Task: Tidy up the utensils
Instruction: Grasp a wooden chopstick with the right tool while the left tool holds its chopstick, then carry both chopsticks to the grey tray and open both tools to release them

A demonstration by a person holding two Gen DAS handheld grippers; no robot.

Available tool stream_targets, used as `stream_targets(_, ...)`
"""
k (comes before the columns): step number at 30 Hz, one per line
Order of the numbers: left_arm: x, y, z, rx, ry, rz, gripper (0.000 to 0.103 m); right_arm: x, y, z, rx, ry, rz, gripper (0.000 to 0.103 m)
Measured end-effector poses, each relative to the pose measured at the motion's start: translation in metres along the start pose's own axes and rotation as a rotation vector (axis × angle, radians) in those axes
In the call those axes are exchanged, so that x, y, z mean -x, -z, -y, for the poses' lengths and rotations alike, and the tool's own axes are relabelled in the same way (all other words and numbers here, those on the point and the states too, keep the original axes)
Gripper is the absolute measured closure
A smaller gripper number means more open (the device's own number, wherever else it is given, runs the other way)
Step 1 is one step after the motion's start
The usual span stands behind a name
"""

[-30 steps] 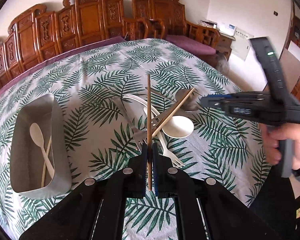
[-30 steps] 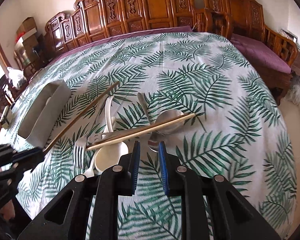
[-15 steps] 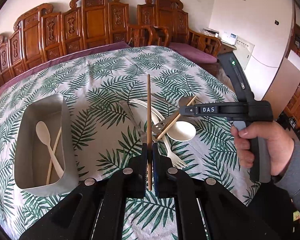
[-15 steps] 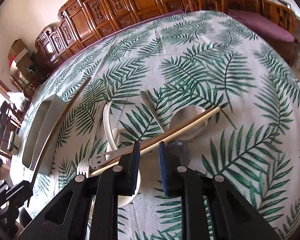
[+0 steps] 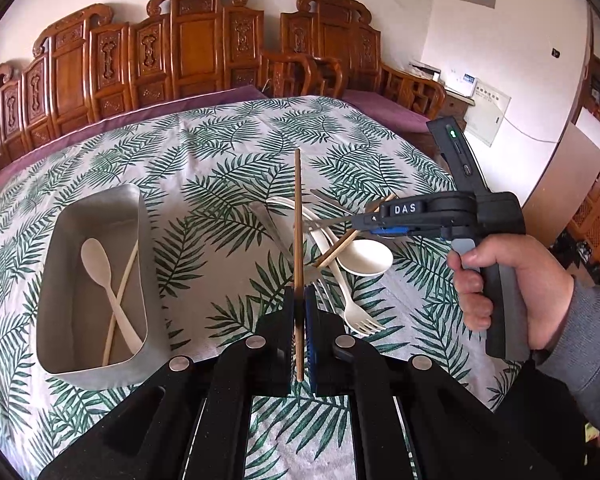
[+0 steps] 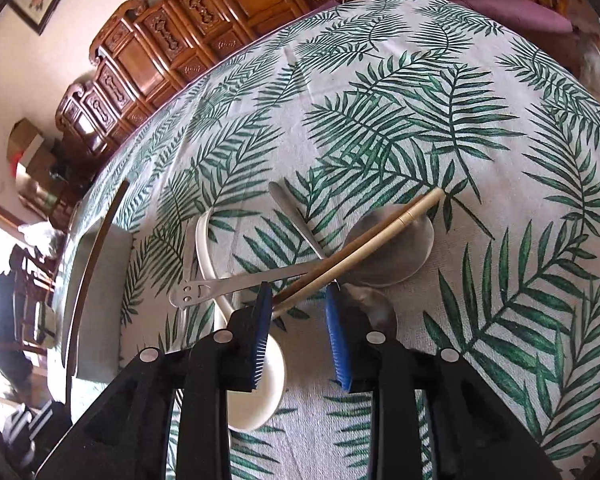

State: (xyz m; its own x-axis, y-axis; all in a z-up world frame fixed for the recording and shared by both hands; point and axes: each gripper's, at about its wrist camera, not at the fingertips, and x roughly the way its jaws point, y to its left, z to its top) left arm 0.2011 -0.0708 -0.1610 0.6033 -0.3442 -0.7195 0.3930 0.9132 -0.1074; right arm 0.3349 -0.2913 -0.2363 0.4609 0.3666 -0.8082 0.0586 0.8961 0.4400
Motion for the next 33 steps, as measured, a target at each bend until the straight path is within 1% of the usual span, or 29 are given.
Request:
stream_targets(3,0.000,0.000,-0.001,0.001,-0.001,-0.001,0.099,-0.001,-0.002,0.000,-0.013,-0.001,0.000,0.074)
stream_targets(4,0.000,0.001,-0.001,0.001,-0.002,-0.002,0.099,-0.001,-0.002,0.000,-0.019,-0.008,-0.003,0.077)
stream_targets(7,0.001,0.002,-0.004,0.004,-0.003,-0.002,0.099,-0.002,-0.002,0.000,-0.023,-0.024,-0.005,0.080)
stream_targets(10,0.002,0.003,-0.005,0.005,-0.004,0.000,0.099,0.000,-0.003,-0.002,-0.023,-0.034,-0.002,0.086)
stream_targets(13,0.004,0.004,-0.005,0.005,-0.007,0.003,0.099,0.005,-0.004,-0.008,-0.005,-0.022,-0.002,0.096)
stream_targets(20,0.012,0.002,-0.009,0.010,-0.023,0.022,0.099,0.023,-0.004,-0.024,0.060,-0.007,0.008,0.097)
stream_targets(23,0.019,-0.001,-0.019,0.022,-0.038,0.035,0.099,0.031,-0.003,-0.034,0.096,-0.006,0.017,0.097)
stream_targets(26,0.024,-0.004,-0.029,0.033,-0.056,0.044,0.099,0.038,-0.002,-0.049,0.140,-0.014,0.027,0.097)
stream_targets(33,0.038,-0.004,-0.067,0.083,-0.116,0.049,0.099,0.046,0.006,-0.103,0.255,-0.058,0.035,0.097)
